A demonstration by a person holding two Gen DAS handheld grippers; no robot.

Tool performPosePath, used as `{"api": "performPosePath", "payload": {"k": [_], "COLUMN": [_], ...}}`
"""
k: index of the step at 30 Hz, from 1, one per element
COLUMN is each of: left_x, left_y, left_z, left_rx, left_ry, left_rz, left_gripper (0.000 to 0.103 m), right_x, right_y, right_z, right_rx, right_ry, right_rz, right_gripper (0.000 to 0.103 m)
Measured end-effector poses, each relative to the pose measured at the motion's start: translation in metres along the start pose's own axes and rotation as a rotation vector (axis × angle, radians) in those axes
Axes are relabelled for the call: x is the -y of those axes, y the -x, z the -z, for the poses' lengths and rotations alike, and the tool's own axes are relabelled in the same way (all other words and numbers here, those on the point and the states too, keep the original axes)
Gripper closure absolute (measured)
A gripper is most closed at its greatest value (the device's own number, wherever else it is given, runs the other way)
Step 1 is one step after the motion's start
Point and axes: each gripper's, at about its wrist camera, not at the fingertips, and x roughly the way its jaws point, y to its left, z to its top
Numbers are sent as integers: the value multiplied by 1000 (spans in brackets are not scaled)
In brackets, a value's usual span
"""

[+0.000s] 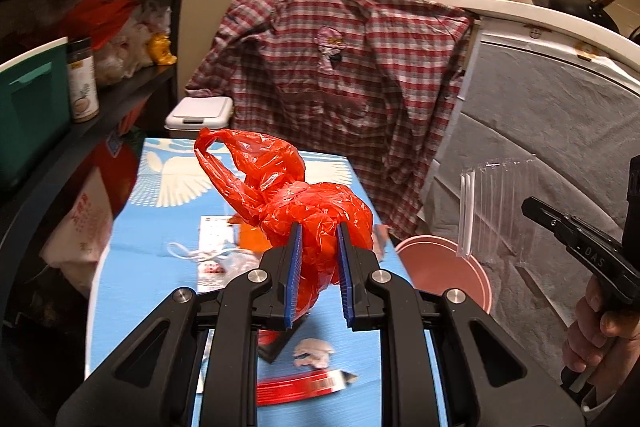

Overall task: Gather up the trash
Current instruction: 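Lift the red bag with the left gripper and carry it over the pink bin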

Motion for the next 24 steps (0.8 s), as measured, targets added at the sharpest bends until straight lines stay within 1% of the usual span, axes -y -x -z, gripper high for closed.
{"api": "performPosePath", "payload": {"k": [12, 17, 24], "left_x": [55, 77, 98], "left_y": [-29, -41, -62], "left_z": [1, 3, 4], "left_rx": [-29, -35, -54], "left_ry": [-44, -62, -64], "left_rz": [89, 127, 153], "left_gripper": [86, 86, 86], "right_x": [44, 53, 67], "right_y": [8, 7, 3], "right_z": [-7, -6, -4], "right_rx": [6, 2, -11], "right_ry": [-38, -40, -48], "right_rz": [89, 119, 151], "right_gripper": [102, 102, 102]}}
